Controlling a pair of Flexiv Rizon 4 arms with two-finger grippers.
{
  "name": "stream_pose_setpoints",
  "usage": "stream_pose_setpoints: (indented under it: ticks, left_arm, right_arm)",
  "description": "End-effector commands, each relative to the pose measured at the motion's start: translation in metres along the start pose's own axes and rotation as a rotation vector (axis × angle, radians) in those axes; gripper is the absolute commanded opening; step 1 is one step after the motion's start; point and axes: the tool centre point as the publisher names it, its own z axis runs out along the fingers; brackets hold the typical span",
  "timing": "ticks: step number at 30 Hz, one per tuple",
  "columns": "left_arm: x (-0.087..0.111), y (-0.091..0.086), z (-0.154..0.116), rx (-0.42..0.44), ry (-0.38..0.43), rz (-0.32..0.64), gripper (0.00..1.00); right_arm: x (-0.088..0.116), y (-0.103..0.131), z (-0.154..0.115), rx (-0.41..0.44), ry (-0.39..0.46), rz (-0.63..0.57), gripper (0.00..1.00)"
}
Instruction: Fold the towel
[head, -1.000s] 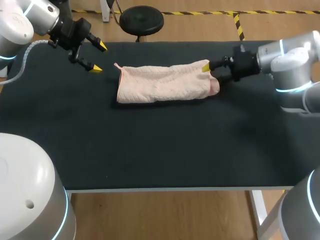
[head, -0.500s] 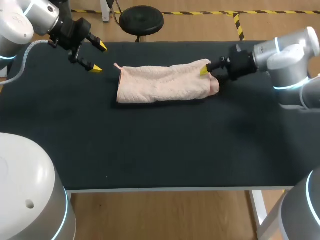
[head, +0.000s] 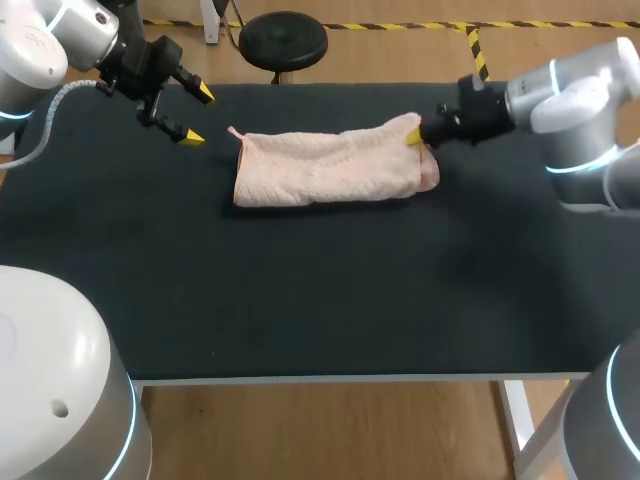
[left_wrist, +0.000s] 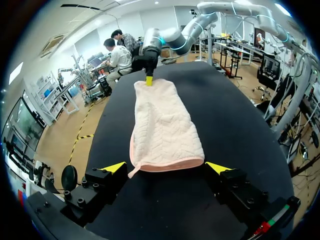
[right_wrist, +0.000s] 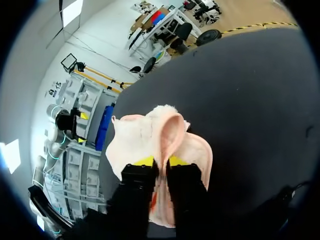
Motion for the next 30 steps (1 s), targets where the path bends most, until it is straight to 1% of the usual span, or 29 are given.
stream_pose_setpoints:
  ticks: [1, 6, 11, 12, 14, 15, 16, 17, 18, 19, 20, 21, 22, 23, 25, 27, 30]
  left_arm:
    - [0.0, 0.001, 0.001, 0.002, -0.002, 0.003, 1.0]
    - [0.0, 0.001, 0.001, 0.002, -0.002, 0.003, 1.0]
    - [0.0, 0.001, 0.001, 0.002, -0.002, 0.003, 1.0]
    - [0.0, 0.001, 0.001, 0.002, -0.002, 0.003, 1.0]
    - [0.0, 0.001, 0.001, 0.002, -0.002, 0.003, 1.0]
    - [0.0, 0.001, 0.001, 0.002, -0.002, 0.003, 1.0]
    - [0.0, 0.001, 0.001, 0.002, -0.002, 0.003, 1.0]
    - [0.0, 0.001, 0.001, 0.002, -0.002, 0.003, 1.0]
    - [0.0, 0.001, 0.001, 0.002, -0.002, 0.003, 1.0]
    - [0.0, 0.001, 0.001, 0.002, -0.002, 0.003, 1.0]
    - [0.0, 0.001, 0.001, 0.002, -0.002, 0.003, 1.0]
    - [0.0, 0.001, 0.001, 0.002, -0.002, 0.003, 1.0]
    - [0.0, 0.001, 0.001, 0.002, -0.002, 0.003, 1.0]
    - [0.0, 0.001, 0.001, 0.002, -0.002, 0.003, 1.0]
    - [0.0, 0.001, 0.001, 0.002, -0.002, 0.003, 1.0]
    - [0.0, 0.001, 0.001, 0.002, -0.002, 0.003, 1.0]
    - [0.0, 0.001, 0.001, 0.002, -0.002, 0.003, 1.0]
  right_arm:
    - [0.017, -0.005, -0.009, 0.023, -0.056, -0.029, 0.0]
    - [0.03, -0.001, -0.006, 0.091, -0.175, -0.115, 0.0]
    - [0.047, 0.01, -0.003, 0.093, -0.265, -0.151, 0.0]
    - [0.052, 0.013, -0.003, 0.1, -0.304, -0.171, 0.0]
    - [0.062, 0.017, 0.0, 0.104, -0.339, -0.191, 0.0]
    - [0.067, 0.019, 0.002, 0.114, -0.397, -0.219, 0.0]
    - [0.07, 0.02, 0.005, 0.112, -0.412, -0.234, 0.0]
    - [0.074, 0.021, 0.007, 0.117, -0.466, -0.254, 0.0]
    - [0.079, 0.022, 0.01, 0.123, -0.491, -0.271, 0.0]
    - [0.083, 0.023, 0.012, 0.126, -0.496, -0.275, 0.0]
    - [0.088, 0.023, 0.016, 0.135, -0.532, -0.293, 0.0]
    - [0.091, 0.023, 0.019, 0.137, -0.542, -0.307, 0.0]
    - [0.095, 0.023, 0.022, 0.14, -0.535, -0.309, 0.0]
    - [0.097, 0.022, 0.025, 0.145, -0.565, -0.323, 0.0]
    - [0.1, 0.021, 0.029, 0.146, -0.549, -0.316, 0.0]
    - [0.099, 0.018, 0.029, 0.143, -0.571, -0.312, 0.0]
    - [0.095, 0.014, 0.028, 0.152, -0.569, -0.291, 0.0]
